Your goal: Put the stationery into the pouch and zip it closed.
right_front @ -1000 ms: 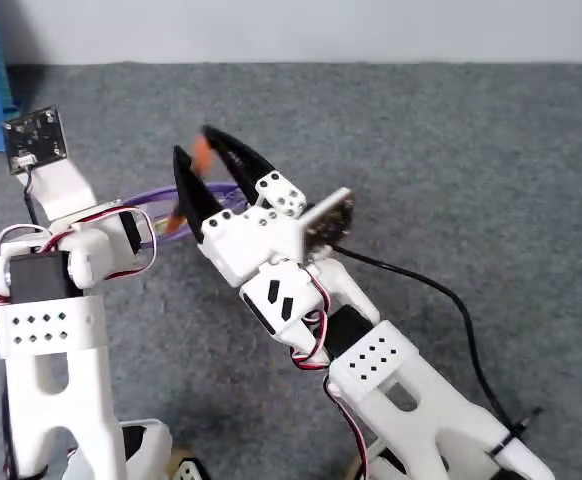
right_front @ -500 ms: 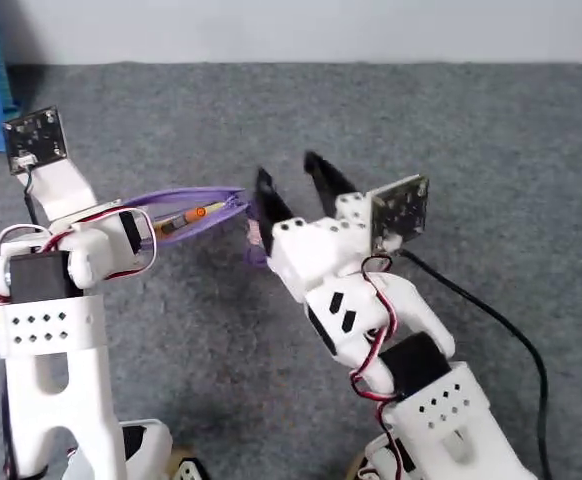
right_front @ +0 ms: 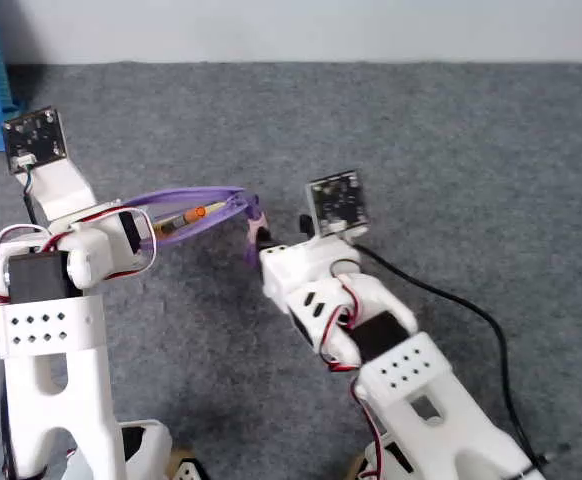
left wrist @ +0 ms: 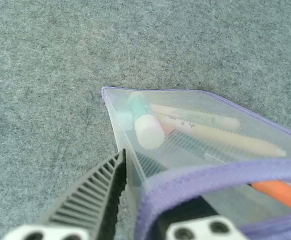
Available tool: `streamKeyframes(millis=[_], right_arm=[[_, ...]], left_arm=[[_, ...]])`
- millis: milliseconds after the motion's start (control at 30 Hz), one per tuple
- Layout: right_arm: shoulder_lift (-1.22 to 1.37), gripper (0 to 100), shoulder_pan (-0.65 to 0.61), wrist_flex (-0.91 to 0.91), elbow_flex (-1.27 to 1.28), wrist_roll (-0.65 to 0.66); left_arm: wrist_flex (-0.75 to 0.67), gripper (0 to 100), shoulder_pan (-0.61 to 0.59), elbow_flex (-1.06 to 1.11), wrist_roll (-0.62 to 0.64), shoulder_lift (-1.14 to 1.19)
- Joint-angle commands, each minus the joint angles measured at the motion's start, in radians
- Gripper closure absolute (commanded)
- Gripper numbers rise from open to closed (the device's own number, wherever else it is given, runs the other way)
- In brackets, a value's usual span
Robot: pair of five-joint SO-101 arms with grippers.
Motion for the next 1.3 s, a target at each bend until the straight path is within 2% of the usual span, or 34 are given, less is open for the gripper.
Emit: streamKeyframes(millis=[0, 267, 333, 500, 633, 800, 1000, 1167, 1267], right_arm=[[0.062, 79.8, -0.019, -0.107, -0.014, -0.002], [0.217, 80.0, -0.002, -0.254, -0.015, 0.044], [0.248, 83.0, 0.012, -0.302, -0.015, 0.048], [0.268, 98.3, 0.065, -0.346, -0.014, 0.048], [0.197, 99.1, 0.084, -0.314, 0.009, 0.049], [0.002, 99.1, 0.079, -0.131, 0.055, 0.068], [-0.329, 99.1, 0.071, 0.223, 0.107, 0.161], [-0.582, 99.1, -0.002, 0.496, 0.112, 0.222], [-0.696, 99.1, -0.077, 0.621, 0.112, 0.241]], left_arm=[[0.011, 99, -0.006, -0.004, -0.011, -0.003], [0.011, 99, -0.006, -0.004, -0.011, -0.003], [0.011, 99, -0.006, -0.004, -0.012, -0.003], [0.011, 99, -0.006, -0.002, -0.012, -0.003], [0.003, 99, -0.006, 0.013, -0.012, -0.003], [-0.002, 99, -0.008, 0.008, -0.014, -0.003], [-0.074, 99, -0.005, 0.010, -0.063, -0.002], [-0.144, 98, 0.005, 0.005, -0.100, -0.002], [-0.213, 98, 0.064, 0.010, -0.150, 0.006]])
